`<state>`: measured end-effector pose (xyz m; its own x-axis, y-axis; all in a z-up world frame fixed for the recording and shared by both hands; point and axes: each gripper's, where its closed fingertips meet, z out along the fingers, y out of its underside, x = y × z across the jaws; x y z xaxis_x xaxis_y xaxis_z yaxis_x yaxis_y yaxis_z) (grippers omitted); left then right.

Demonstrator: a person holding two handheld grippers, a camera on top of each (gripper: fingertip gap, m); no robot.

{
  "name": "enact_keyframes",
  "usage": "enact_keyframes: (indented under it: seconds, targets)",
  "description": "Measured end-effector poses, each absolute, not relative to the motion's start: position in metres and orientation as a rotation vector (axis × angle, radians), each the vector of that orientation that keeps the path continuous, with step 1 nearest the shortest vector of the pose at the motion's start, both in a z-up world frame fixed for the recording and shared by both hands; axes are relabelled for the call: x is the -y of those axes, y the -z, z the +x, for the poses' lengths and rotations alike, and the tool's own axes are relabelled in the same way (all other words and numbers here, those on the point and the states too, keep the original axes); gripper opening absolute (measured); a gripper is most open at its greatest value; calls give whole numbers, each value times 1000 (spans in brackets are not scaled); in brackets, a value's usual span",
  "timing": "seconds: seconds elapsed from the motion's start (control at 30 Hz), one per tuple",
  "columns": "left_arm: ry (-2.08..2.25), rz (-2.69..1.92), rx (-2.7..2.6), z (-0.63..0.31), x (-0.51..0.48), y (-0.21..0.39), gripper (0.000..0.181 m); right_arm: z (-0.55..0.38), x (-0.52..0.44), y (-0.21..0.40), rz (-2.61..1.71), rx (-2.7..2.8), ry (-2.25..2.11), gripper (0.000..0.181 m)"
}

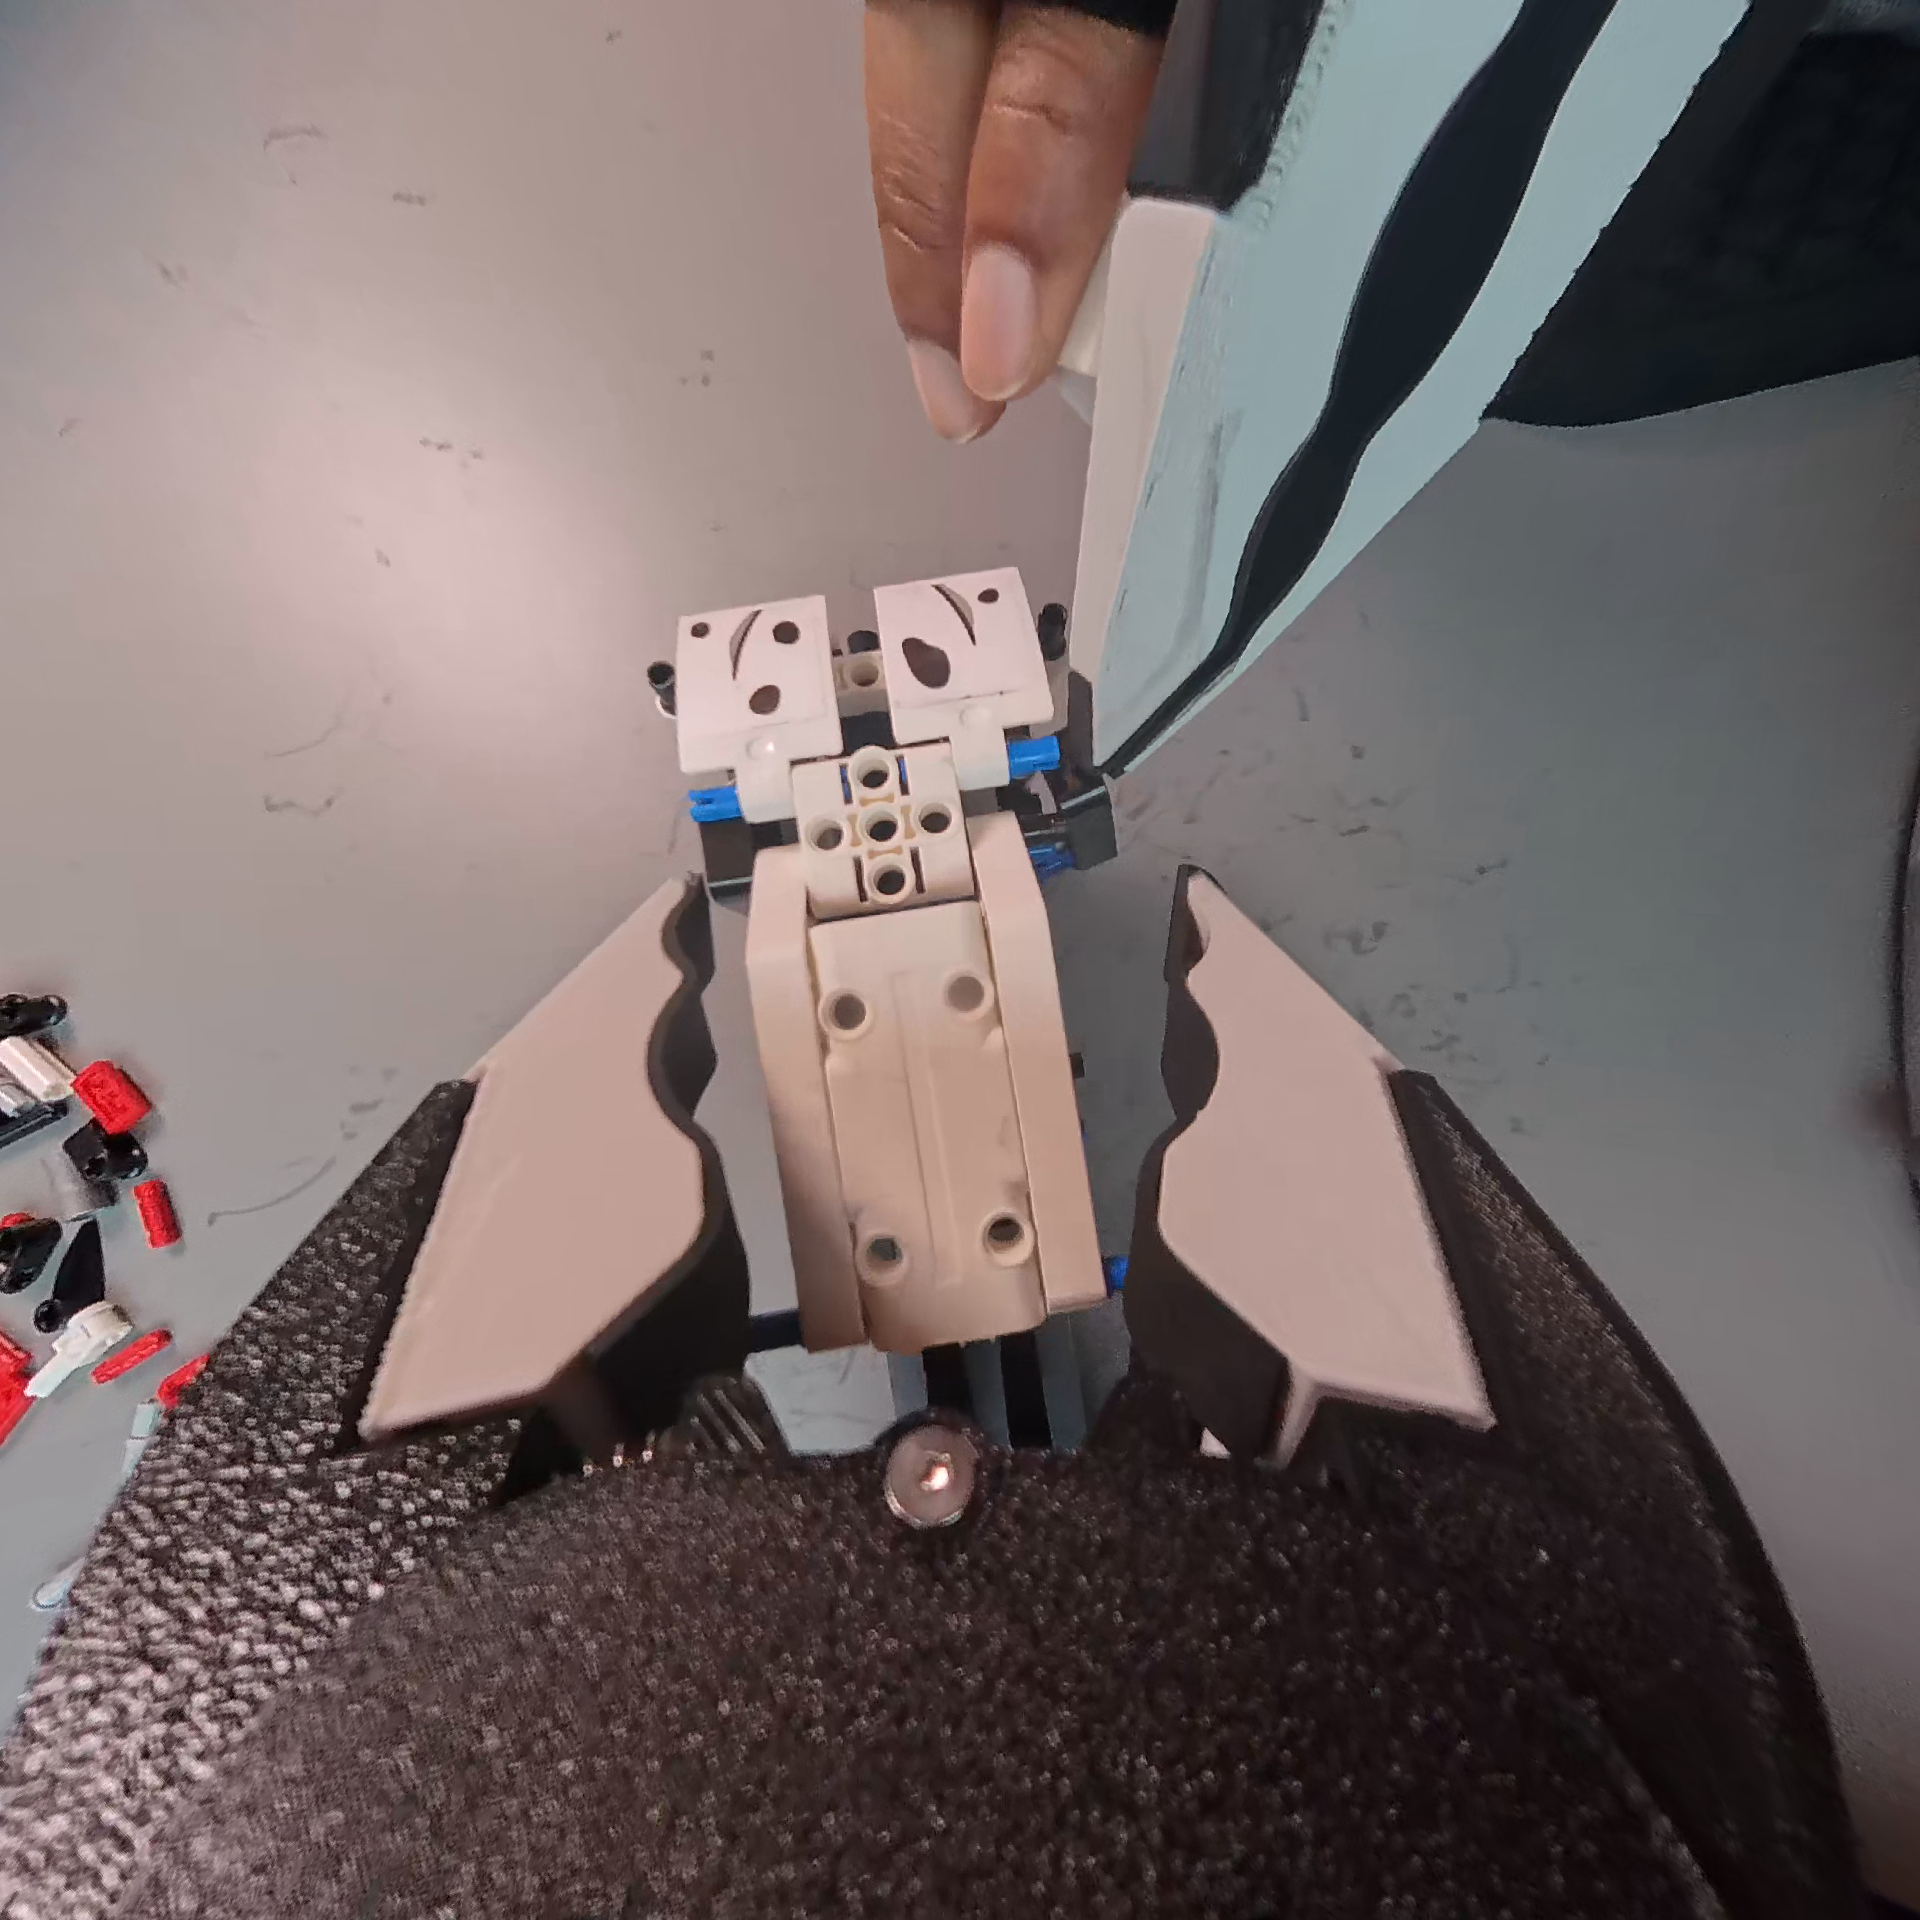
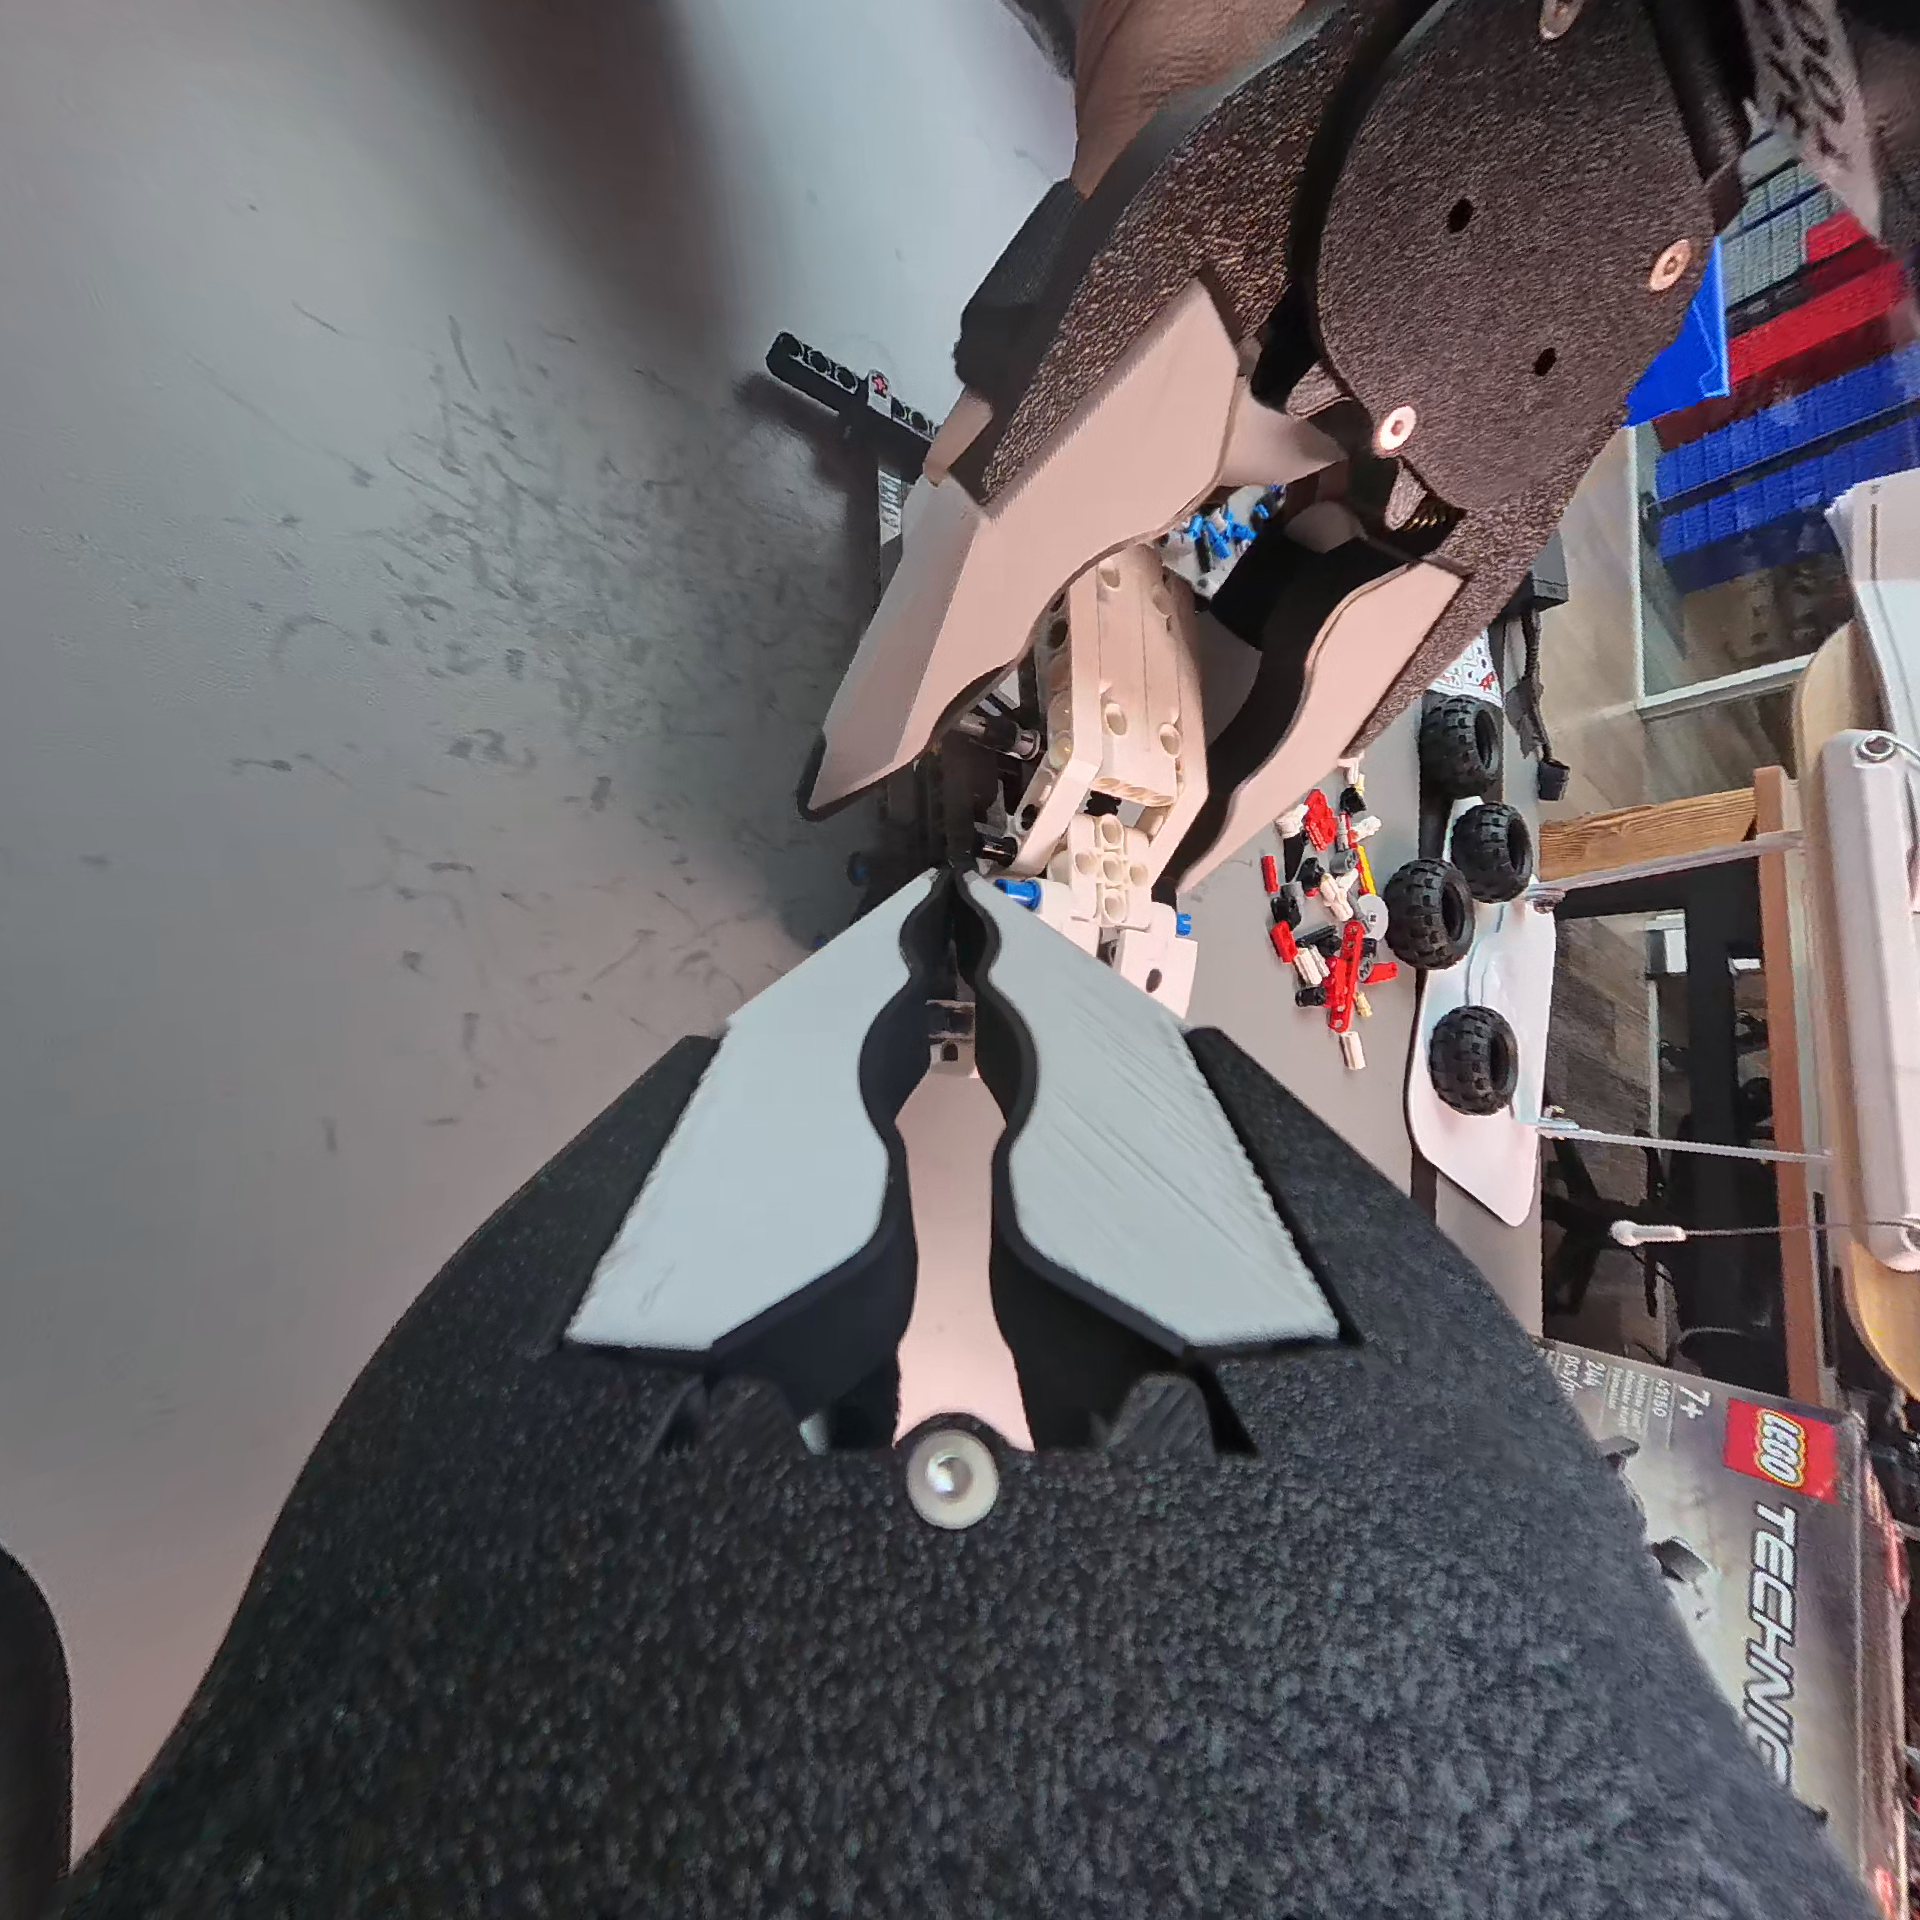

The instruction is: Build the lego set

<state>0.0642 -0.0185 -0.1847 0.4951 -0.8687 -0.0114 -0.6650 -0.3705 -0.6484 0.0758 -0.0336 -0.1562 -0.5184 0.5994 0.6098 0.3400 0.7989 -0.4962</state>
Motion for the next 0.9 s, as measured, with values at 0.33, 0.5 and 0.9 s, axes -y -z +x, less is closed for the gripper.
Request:
enact_keyframes:
  seconds: [0.33, 0.5, 0.9]
  targets:
    - [468, -2168, -1164, 72, 13, 184, 98, 77, 38, 147, -690, 2121, -441, 0]
    - [411, -2177, -1159, 73, 10, 189, 97, 76, 39, 145, -685, 2100, -441, 0]
    - [482, -1974, -1054, 91, 57, 133, 70, 86, 57, 109, -698, 1930, -659, 0]
